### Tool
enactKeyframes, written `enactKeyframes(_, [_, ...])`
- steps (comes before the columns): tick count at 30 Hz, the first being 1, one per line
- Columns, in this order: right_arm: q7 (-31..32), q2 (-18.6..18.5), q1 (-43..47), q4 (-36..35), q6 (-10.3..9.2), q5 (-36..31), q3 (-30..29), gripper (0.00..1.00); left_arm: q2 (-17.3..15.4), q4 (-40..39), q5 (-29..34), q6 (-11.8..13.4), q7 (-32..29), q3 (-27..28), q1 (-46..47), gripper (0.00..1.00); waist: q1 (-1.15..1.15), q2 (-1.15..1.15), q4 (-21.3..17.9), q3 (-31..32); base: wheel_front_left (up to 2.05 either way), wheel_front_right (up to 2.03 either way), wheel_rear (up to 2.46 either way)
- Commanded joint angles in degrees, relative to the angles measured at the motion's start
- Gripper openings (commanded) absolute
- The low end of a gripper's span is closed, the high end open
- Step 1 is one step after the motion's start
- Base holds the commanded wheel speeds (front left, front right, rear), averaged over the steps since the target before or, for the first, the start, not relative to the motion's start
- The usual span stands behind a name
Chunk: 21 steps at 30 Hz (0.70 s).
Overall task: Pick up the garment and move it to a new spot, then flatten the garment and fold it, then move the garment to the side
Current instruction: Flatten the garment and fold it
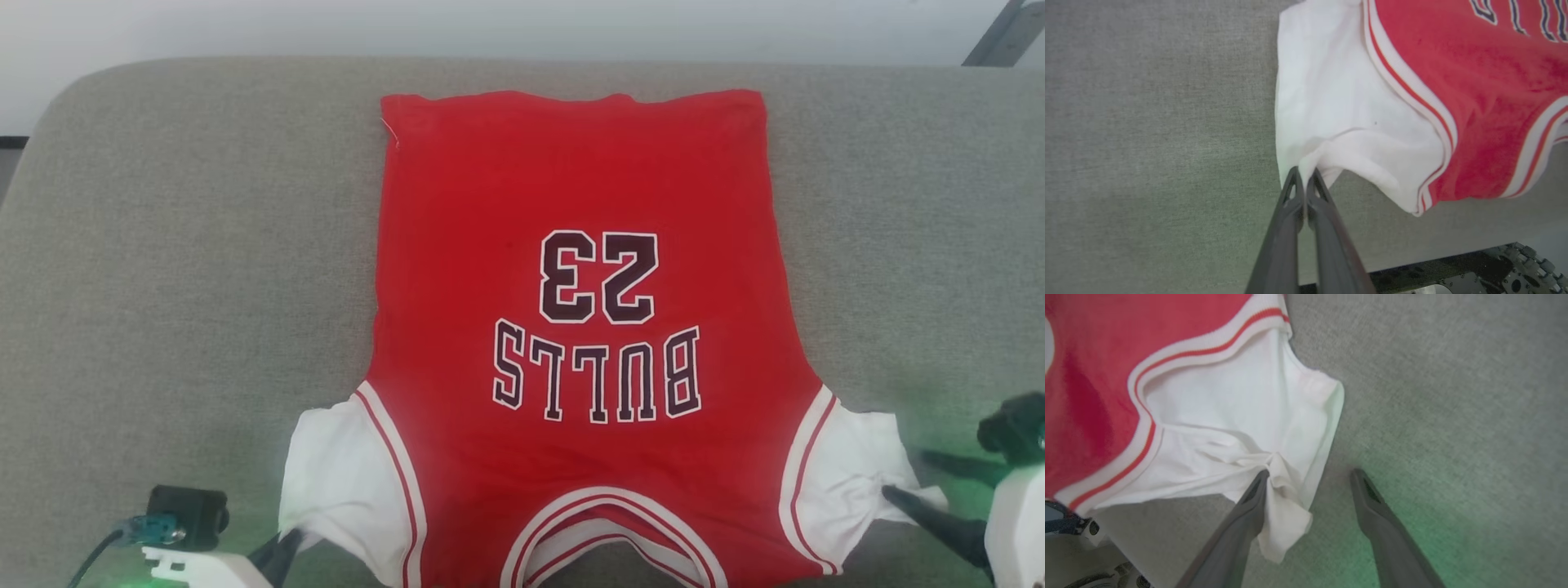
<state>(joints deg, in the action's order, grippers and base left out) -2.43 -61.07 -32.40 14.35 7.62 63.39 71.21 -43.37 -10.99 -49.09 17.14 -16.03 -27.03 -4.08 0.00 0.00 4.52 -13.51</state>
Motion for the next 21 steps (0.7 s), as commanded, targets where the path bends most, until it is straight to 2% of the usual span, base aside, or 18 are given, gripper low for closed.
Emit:
enactKeyframes(1, [0.99,-0.20,-0.92,-0.36,-0.24,-0.17,-0.47,1.00,0.20,-0.23,0.51,-0.29,0.41,-0.18,0.99,0.00,0.00,0.00,0.09,-0.20,0.00,0.00,0.00])
enactKeyframes(4, [3.14,-1.56,-2.76,-2.56,-0.19,0.36,-2.77,1.00,0.84,-0.29,1.07,-0.62,0.57,-0.66,1.91,0.00,0.00,0.00,0.16,-0.70,0.00,0.00,0.00])
enactKeyframes(7, [5.99,-2.55,-5.59,-5.00,-0.18,1.15,-8.07,1.00,1.68,-0.38,1.87,-1.12,0.71,-1.45,3.22,0.00,0.00,0.00,0.60,-1.43,0.00,0.00,0.00])
enactKeyframes(11, [7.79,-1.36,-8.82,-3.78,-0.19,-0.92,-14.78,1.00,2.55,-0.53,2.34,-1.80,0.81,-2.45,5.02,0.00,0.00,0.00,1.54,-2.40,0.00,0.00,0.00])
enactKeyframes(15, [9.62,4.93,-12.73,3.46,-0.16,-5.57,-22.32,1.00,3.86,-0.11,3.48,-2.73,0.71,-3.76,7.35,0.00,0.00,0.00,3.08,-3.46,0.00,0.00,0.00])
enactKeyframes(20, [13.51,14.14,-18.98,13.85,-0.17,-12.27,-28.48,1.00,5.93,0.98,4.72,-4.33,0.52,-5.52,10.92,0.00,0.00,0.00,5.87,-5.55,0.00,0.00,0.00])
enactKeyframes(21, [13.51,14.14,-18.98,13.85,-0.17,-12.27,-28.48,1.00,5.93,0.98,4.72,-4.33,0.52,-5.52,10.92,0.00,0.00,0.00,5.87,-5.55,0.00,0.00,0.00])
